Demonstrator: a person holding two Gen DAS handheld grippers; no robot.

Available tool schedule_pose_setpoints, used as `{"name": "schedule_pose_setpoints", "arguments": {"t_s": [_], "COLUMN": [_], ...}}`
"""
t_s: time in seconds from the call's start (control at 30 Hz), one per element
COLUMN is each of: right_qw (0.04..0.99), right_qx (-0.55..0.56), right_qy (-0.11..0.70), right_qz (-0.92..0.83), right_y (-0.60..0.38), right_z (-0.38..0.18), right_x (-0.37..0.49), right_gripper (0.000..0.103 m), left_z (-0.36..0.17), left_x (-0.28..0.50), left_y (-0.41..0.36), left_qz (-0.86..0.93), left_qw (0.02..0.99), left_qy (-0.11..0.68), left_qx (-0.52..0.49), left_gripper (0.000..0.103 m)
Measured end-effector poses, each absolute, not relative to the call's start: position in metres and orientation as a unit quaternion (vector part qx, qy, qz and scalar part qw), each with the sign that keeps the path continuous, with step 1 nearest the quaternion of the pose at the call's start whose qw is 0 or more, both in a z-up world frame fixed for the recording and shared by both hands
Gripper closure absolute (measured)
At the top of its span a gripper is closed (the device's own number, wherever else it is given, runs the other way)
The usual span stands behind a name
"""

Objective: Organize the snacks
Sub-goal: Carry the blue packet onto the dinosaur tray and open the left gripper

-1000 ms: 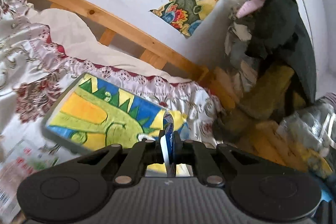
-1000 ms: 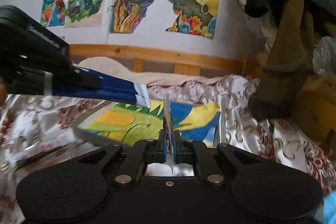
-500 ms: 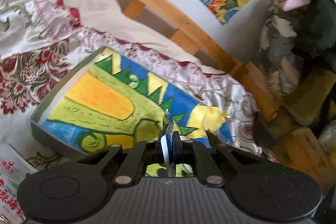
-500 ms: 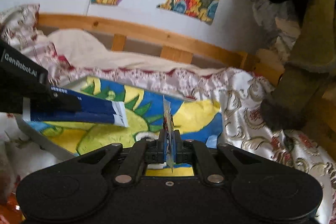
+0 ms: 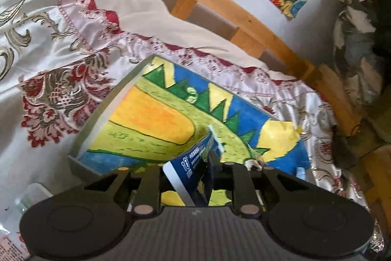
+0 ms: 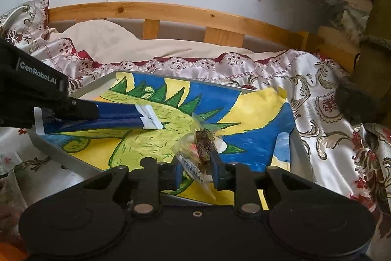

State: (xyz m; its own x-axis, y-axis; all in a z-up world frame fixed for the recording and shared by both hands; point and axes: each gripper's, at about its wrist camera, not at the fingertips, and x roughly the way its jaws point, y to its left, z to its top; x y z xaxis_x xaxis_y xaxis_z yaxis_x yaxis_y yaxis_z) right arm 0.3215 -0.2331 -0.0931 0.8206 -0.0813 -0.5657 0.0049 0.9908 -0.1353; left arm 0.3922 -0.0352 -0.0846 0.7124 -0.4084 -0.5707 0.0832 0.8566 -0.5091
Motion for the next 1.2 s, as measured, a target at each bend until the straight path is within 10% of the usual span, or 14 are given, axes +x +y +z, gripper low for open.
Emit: {"name": "schedule_pose_setpoints", "arguments": {"t_s": [0.23, 0.37, 1.2], "right_qw": [0.952, 0.956, 0.988], "right_qx": [-0.026, -0.01, 0.024], "right_qy": [0.303, 0.291, 0.146], "right_qz": [-0.028, -0.031, -0.036], "right_y": [-0.238, -0.242, -0.262], "right_z": [-0.088, -0.075, 0.04], "right_x": [0.32, 0.312, 0.163], "right_gripper": [0.036, 0.025, 0.001], "left_z": [-0.085, -0.076, 0.021], "left_x": [0.391, 0.385, 0.234], "left_y": [-0.034, -0.034, -0.033], "left_qz": [-0.087, -0.082, -0.072], "left_qw": [0.909, 0.913, 0.965], "left_qy": [0.358, 0.353, 0.22], "left_qx": [-0.194, -0.188, -0.119], "left_gripper": [0.019, 0.006, 0.001]}}
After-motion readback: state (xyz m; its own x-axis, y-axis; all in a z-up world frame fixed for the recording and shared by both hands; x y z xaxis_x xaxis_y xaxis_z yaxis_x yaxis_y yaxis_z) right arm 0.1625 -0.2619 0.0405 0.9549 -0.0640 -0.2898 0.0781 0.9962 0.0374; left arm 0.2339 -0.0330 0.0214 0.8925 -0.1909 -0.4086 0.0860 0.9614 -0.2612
